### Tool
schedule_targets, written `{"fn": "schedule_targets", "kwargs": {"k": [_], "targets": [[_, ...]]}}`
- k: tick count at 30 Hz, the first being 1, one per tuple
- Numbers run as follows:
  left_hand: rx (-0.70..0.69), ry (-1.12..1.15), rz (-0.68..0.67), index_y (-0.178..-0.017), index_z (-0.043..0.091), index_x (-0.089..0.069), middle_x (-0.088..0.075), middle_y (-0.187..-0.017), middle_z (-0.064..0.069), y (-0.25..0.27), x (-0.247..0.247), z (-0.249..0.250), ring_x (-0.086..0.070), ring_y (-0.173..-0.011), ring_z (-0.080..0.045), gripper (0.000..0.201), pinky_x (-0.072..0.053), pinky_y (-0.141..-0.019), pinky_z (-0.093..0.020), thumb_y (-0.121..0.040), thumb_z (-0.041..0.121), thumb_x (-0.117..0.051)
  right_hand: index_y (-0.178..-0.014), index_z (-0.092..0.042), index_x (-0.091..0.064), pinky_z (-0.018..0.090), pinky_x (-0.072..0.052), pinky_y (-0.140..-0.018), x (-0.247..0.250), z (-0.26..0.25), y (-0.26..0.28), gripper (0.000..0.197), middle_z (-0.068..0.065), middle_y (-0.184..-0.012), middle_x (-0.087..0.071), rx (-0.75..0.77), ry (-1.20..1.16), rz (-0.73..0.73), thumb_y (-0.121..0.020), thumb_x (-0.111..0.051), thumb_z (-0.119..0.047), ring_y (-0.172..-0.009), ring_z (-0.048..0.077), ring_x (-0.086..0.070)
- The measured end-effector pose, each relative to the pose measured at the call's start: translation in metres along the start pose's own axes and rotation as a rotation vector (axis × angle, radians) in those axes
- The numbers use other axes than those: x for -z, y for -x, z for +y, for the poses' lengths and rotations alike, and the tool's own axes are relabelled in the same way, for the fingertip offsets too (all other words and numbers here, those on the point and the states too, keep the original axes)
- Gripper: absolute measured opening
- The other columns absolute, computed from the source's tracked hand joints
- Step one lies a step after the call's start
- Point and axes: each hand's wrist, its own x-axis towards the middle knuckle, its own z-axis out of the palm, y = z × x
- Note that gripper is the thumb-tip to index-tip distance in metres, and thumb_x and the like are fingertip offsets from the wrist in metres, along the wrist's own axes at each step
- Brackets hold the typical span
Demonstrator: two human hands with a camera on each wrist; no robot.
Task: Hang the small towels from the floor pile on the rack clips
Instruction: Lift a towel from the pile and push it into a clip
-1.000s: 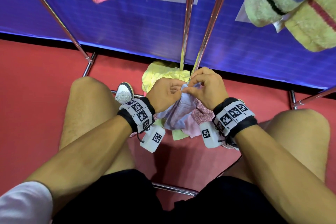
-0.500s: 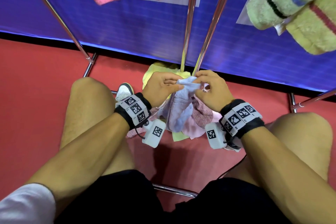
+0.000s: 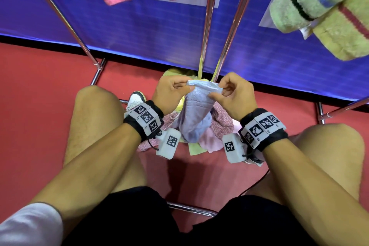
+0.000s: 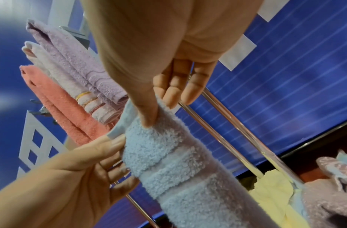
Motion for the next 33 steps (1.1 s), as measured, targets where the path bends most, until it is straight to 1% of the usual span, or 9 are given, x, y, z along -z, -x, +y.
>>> {"fn": "schedule_targets", "kwargs": {"k": [5,7,9,11,13,16,22,26,33], "targets": [[0.004,0.036,-0.003,-0.099,0.015,-0.072,-0.07,-0.073,0.019,0.0,0.002,0.004,-0.063,-0.072,0.002,0.022,-0.052,-0.075,-0.021,-0.083,-0.001,-0.072,-0.099,-0.032,-0.06,0.031,-0.047,-0.064,0.0,-0.004,-0.005,0.041,0.02,-0.081,-0.062,-0.027,-0.116,-0.098,-0.074,-0.083,-0.008,-0.064,0.016,-0.05],[-0.002,0.053,-0.009,-0.099,0.014,-0.073,-0.072,-0.077,0.013,0.002,0.002,0.007,-0.065,-0.076,-0.003,0.022,-0.054,-0.078,-0.026,-0.083,-0.002,-0.071,-0.088,-0.037,-0.063,0.029,-0.045,-0.065,0.002,-0.005,-0.005,0.03,0.012,-0.082,-0.064,-0.002,-0.026,-0.137,-0.08,-0.079,-0.013,-0.067,0.017,-0.051],[-0.009,0.086,-0.004,-0.1,0.013,-0.074,-0.075,-0.086,0.002,0.003,0.002,0.012,-0.069,-0.082,-0.011,0.022,-0.056,-0.082,-0.03,-0.083,-0.001,-0.071,-0.081,-0.032,-0.062,0.023,-0.043,-0.068,0.002,-0.009,-0.004,0.019,-0.003,-0.082,-0.062,0.018,-0.001,-0.137,-0.085,-0.074,-0.017,-0.071,0.014,-0.053],[0.009,0.135,0.011,-0.1,0.014,-0.073,-0.075,-0.087,0.003,0.004,0.003,0.017,-0.07,-0.083,-0.011,0.025,-0.057,-0.082,-0.029,-0.083,-0.004,-0.07,-0.079,-0.027,-0.058,0.021,-0.043,-0.067,0.001,-0.014,-0.004,0.019,-0.011,-0.079,-0.059,0.006,-0.049,-0.137,-0.09,-0.069,-0.017,-0.07,0.006,-0.054],[0.037,0.168,0.021,-0.098,0.012,-0.073,-0.075,-0.08,0.007,0.005,0.005,0.022,-0.069,-0.077,-0.008,0.023,-0.057,-0.077,-0.026,-0.085,-0.007,-0.067,-0.076,-0.023,-0.052,0.015,-0.043,-0.061,-0.001,-0.018,-0.002,0.024,-0.011,-0.073,-0.061,-0.041,-0.163,-0.139,-0.093,-0.066,-0.012,-0.061,-0.004,-0.055],[0.055,0.175,0.042,-0.097,0.004,-0.071,-0.073,-0.073,0.006,0.008,0.011,0.03,-0.066,-0.068,-0.007,0.016,-0.056,-0.067,-0.023,-0.086,-0.006,-0.067,-0.072,-0.022,-0.048,0.013,-0.041,-0.055,-0.006,-0.026,-0.001,0.029,-0.009,-0.066,-0.063,-0.053,-0.221,-0.103,-0.091,-0.068,-0.011,-0.053,-0.004,-0.053],[0.046,0.189,0.037,-0.1,0.002,-0.07,-0.074,-0.077,0.005,-0.001,0.027,0.064,-0.067,-0.072,-0.007,0.018,-0.056,-0.068,-0.022,-0.084,-0.006,-0.069,-0.069,-0.025,-0.057,0.035,-0.051,-0.053,0.01,-0.055,-0.008,0.022,0.001,-0.06,-0.063,-0.033,-0.295,-0.006,-0.081,-0.075,-0.025,-0.054,0.015,-0.056],[-0.043,0.178,0.022,-0.098,0.004,-0.07,-0.072,-0.077,0.003,-0.01,0.033,0.106,-0.065,-0.071,-0.007,0.016,-0.056,-0.065,-0.023,-0.085,-0.004,-0.069,-0.071,-0.02,-0.057,0.024,-0.046,-0.057,0.038,-0.091,-0.025,0.024,-0.002,-0.062,-0.063,0.069,-0.28,0.046,-0.084,-0.074,-0.009,-0.056,0.004,-0.054],[-0.136,0.212,0.06,-0.099,0.008,-0.07,-0.071,-0.07,0.007,-0.018,0.052,0.186,-0.065,-0.066,-0.005,0.018,-0.056,-0.062,-0.022,-0.086,-0.005,-0.067,-0.072,-0.024,-0.059,0.018,-0.043,-0.057,0.086,-0.17,-0.045,0.023,-0.001,-0.067,-0.062,0.237,-0.218,0.088,-0.083,-0.075,-0.011,-0.059,0.003,-0.053]]}}
